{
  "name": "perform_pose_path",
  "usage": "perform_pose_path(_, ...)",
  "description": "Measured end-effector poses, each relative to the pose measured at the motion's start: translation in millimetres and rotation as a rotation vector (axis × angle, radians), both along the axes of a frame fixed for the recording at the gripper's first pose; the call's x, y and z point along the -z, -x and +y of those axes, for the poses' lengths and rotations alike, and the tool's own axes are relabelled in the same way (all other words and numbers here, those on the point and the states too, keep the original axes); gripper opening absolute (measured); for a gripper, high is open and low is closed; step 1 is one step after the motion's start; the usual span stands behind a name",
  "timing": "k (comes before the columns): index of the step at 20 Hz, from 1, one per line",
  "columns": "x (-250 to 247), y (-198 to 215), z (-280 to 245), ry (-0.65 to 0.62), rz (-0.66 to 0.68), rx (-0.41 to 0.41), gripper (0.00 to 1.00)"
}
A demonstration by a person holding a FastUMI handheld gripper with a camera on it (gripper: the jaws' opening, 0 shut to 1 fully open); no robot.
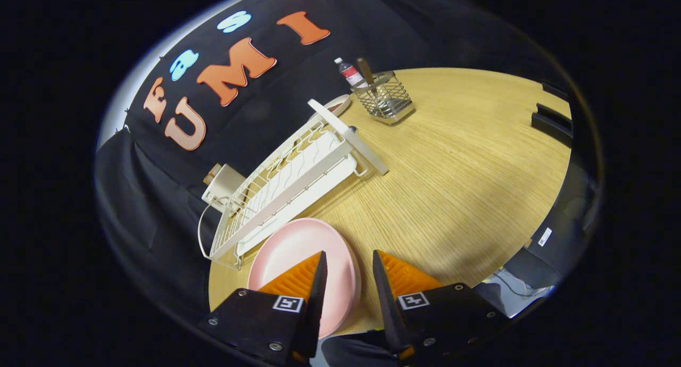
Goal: Take the plate from the dish rack, then take the spoon from the basket and place it into the plate.
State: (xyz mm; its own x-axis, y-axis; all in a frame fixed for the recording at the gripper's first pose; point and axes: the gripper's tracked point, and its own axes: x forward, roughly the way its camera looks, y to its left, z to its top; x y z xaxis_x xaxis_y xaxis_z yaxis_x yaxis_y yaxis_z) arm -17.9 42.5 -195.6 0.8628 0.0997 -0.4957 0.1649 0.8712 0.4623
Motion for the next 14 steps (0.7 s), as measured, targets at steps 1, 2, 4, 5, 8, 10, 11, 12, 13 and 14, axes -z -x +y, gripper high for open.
perform_pose_path(1, -5, -2, -5, 0.033, -0.018, 0.008, 0.56)
perform_pose_path(2, -12, -4, -9, 0.06, -0.037, 0.014, 0.65)
perform_pose_path(4, -25, -10, -16, 0.121, -0.083, 0.02, 0.77)
perform_pose_path(5, -32, -13, -21, 0.162, -0.107, 0.024, 0.8)
perform_pose_path(8, -52, -28, -42, 0.307, -0.179, 0.045, 0.9)
perform_pose_path(10, -66, -41, -59, 0.395, -0.224, 0.064, 0.94)
perform_pose_path(11, -73, -49, -67, 0.432, -0.243, 0.07, 0.95)
perform_pose_path(12, -80, -57, -73, 0.463, -0.265, 0.074, 0.97)
perform_pose_path(13, -89, -66, -80, 0.491, -0.294, 0.08, 0.98)
perform_pose_path(14, -100, -77, -88, 0.52, -0.331, 0.091, 0.99)
